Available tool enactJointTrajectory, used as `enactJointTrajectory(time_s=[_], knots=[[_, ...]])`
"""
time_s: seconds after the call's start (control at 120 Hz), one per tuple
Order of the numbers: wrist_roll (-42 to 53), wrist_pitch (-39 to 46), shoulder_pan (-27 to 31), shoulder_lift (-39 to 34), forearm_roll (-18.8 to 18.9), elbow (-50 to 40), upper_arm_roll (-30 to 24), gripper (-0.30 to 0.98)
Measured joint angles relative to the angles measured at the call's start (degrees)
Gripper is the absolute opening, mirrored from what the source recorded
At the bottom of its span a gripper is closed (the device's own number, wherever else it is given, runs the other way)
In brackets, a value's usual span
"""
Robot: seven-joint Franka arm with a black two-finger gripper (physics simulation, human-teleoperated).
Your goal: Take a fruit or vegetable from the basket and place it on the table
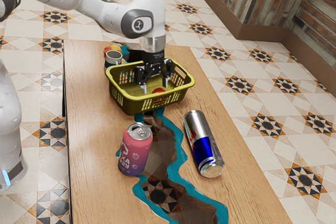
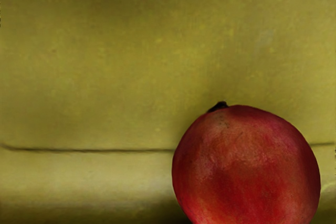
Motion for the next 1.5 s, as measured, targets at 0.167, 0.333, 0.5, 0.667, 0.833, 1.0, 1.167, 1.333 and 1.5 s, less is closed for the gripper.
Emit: enactJointTrajectory(time_s=[0.167, 0.333, 0.5, 0.667, 0.833, 1.0, 1.167, 1.333, 1.5], knots=[[-0.1, 0.1, 1.5, 0.8, 0.4, 0.2, 0.2, 0.69], [0.4, 0.3, 2.5, 2.5, 1.1, 1.6, 0.6, 0.69], [0.8, 1.0, 2.5, 4.5, 1.9, 3.4, 0.6, 0.69], [1.1, 2.0, 1.7, 5.6, 2.0, 3.5, 0.4, 0.69], [1.3, 3.3, 0.7, 6.2, 1.9, 3.8, 0.2, 0.69], [1.5, 4.1, 0.6, 8.0, 1.9, 4.6, 0.2, 0.69], [1.8, 4.6, 0.6, 10.2, 1.4, 5.6, 0.2, 0.69], [2.4, 4.9, 0.7, 11.6, 0.6, 5.6, 0.2, 0.69], [2.8, 5.5, 0.6, 12.3, 0.3, 5.6, 0.2, 0.56]])
